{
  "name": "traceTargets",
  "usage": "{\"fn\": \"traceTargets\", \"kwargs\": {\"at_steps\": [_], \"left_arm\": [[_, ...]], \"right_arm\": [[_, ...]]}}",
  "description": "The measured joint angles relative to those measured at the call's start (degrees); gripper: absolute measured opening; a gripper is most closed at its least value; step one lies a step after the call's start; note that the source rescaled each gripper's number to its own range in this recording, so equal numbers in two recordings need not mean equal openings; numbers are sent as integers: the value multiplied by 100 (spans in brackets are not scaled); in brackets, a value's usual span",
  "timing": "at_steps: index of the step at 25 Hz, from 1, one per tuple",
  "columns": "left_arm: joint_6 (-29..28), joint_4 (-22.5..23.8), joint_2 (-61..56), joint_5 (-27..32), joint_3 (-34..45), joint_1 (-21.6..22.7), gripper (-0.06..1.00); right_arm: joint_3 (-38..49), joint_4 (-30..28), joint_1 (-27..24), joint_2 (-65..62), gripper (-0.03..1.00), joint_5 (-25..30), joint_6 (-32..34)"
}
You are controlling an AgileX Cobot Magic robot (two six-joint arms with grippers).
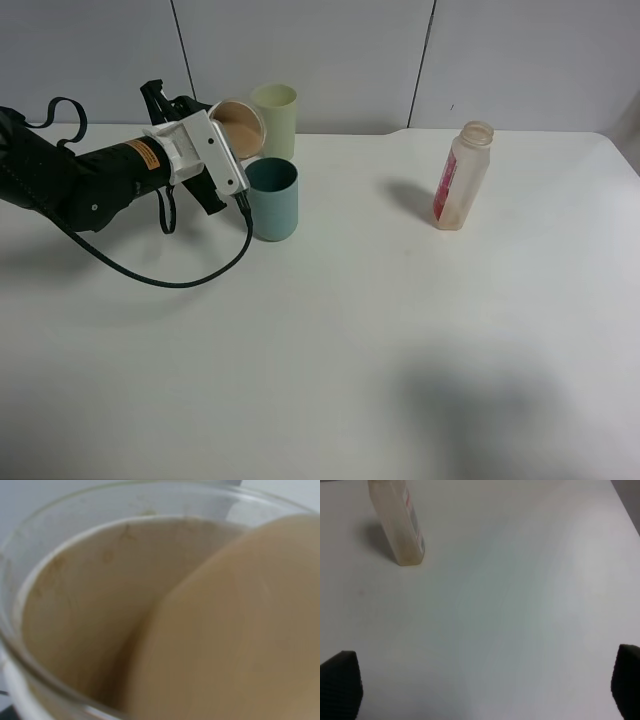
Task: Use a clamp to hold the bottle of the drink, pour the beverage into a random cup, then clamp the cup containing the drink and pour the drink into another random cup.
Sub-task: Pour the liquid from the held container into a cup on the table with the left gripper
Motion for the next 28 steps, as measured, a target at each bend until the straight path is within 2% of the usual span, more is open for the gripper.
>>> {"fn": "traceTargets", "kwargs": {"at_steps": [16, 28], "left_arm": [[549, 0, -21, 1, 0, 0, 0], [623, 4, -21, 1, 0, 0, 0]], "right_arm": [[0, 0, 0, 0, 100, 0, 0], [0, 0, 0, 0, 100, 0, 0]]}}
